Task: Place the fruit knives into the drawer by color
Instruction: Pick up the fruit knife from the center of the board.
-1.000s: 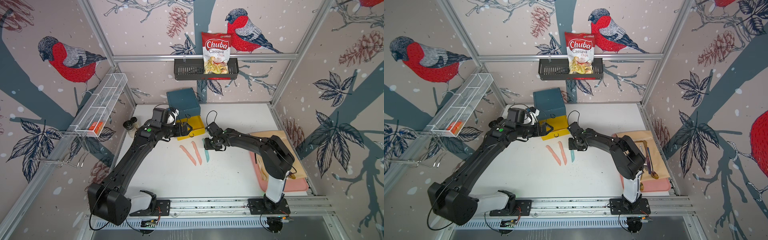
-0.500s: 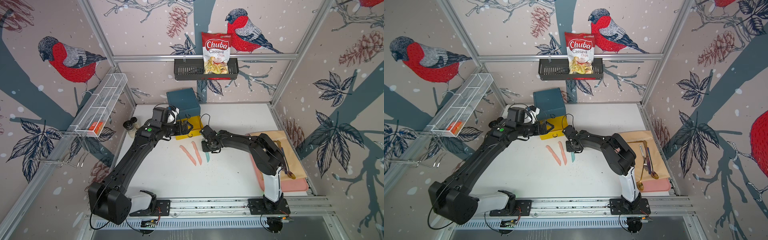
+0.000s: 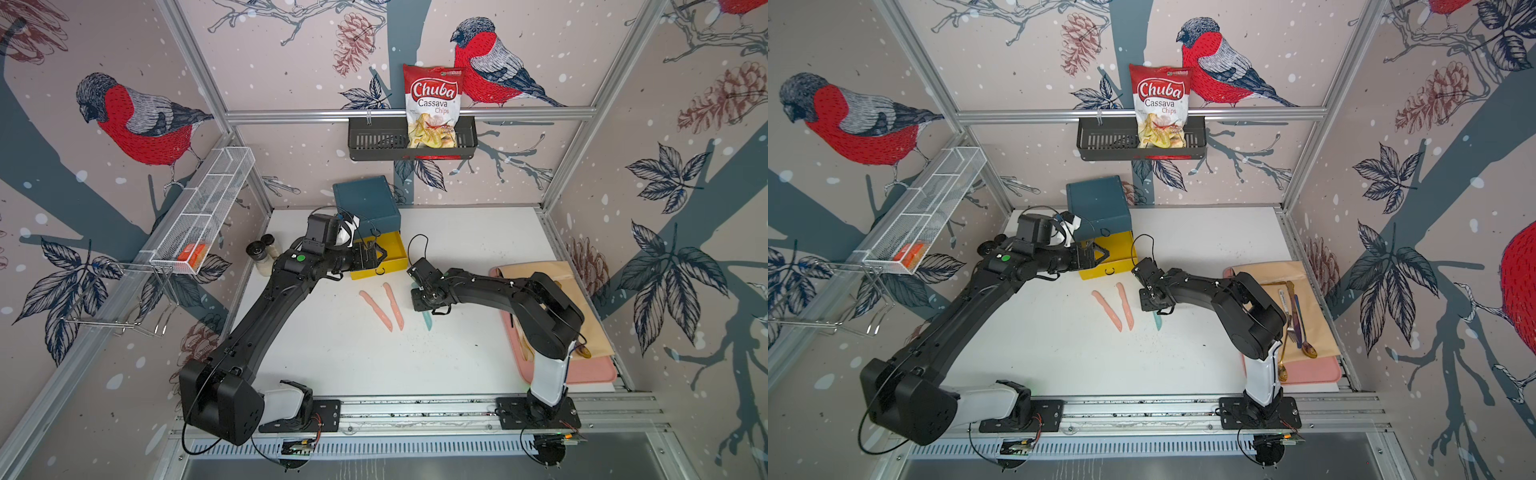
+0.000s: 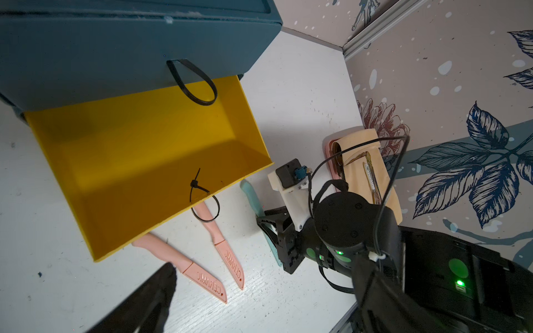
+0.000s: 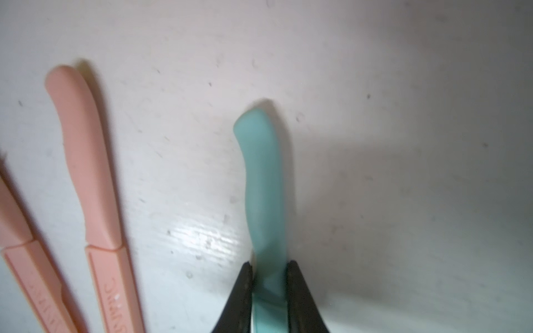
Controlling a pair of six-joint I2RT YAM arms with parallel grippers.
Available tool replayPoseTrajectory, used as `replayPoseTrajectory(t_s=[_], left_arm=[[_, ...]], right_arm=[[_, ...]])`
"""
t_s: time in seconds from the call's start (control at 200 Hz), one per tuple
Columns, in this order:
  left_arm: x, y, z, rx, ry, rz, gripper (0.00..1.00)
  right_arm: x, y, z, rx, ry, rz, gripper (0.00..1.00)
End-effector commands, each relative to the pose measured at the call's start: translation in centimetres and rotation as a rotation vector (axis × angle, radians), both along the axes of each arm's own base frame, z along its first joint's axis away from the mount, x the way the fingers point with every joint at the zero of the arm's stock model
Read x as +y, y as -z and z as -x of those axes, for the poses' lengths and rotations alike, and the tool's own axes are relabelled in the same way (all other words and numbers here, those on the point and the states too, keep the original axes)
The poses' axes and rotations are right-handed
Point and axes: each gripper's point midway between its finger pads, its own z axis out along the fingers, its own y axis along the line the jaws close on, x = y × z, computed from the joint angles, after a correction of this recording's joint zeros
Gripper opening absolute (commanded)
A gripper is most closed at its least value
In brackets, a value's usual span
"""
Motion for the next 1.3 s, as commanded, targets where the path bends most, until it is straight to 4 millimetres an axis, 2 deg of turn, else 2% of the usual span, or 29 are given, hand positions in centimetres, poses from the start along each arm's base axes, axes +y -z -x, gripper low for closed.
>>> replayPoseTrajectory(t_s=[0.0,0.145,0.315,0.51,0.555,0.575,0.705,0.851,0.961,1.116,1.296], left_arm=[[-0.6,-0.5,-0.5,-0.028,0.013,0.037,0.97],[-0.9,0.0,0.0,-0.015,0.034,0.049,0.96],[-1.0,0.9,1.3,0.001,0.060,0.071,0.96],[-1.4,2.1,3.8,0.033,0.102,0.112,0.97],[-1.7,1.8,4.2,0.029,0.117,0.129,0.97],[-1.6,2.7,4.7,0.050,0.119,0.126,0.97],[-2.5,4.0,6.7,0.089,0.155,0.131,0.97],[-3.0,5.4,8.2,0.115,0.162,0.127,0.96],[-2.9,5.8,8.7,0.122,0.156,0.129,0.97],[-2.9,5.8,8.7,0.115,0.158,0.121,0.97],[-3.0,5.5,8.2,0.104,0.163,0.104,0.97]], right_arm=[[-2.5,0.7,2.5,0.106,-0.019,0.085,0.18],[-2.1,0.0,2.2,0.132,-0.036,0.075,0.33],[-1.8,-0.2,1.7,0.158,-0.040,0.073,0.33],[-2.2,0.2,1.7,0.190,-0.037,0.082,0.25],[-2.4,0.2,1.8,0.199,-0.032,0.084,0.23],[-2.4,0.3,1.8,0.203,-0.032,0.083,0.22],[-2.7,0.4,2.0,0.218,-0.025,0.080,0.18],[-2.9,0.9,2.1,0.231,-0.021,0.093,0.06],[-3.1,0.9,2.1,0.233,-0.018,0.099,0.00],[-3.1,0.5,1.8,0.221,-0.012,0.107,0.00],[-2.9,-1.0,0.9,0.191,-0.007,0.106,0.00]])
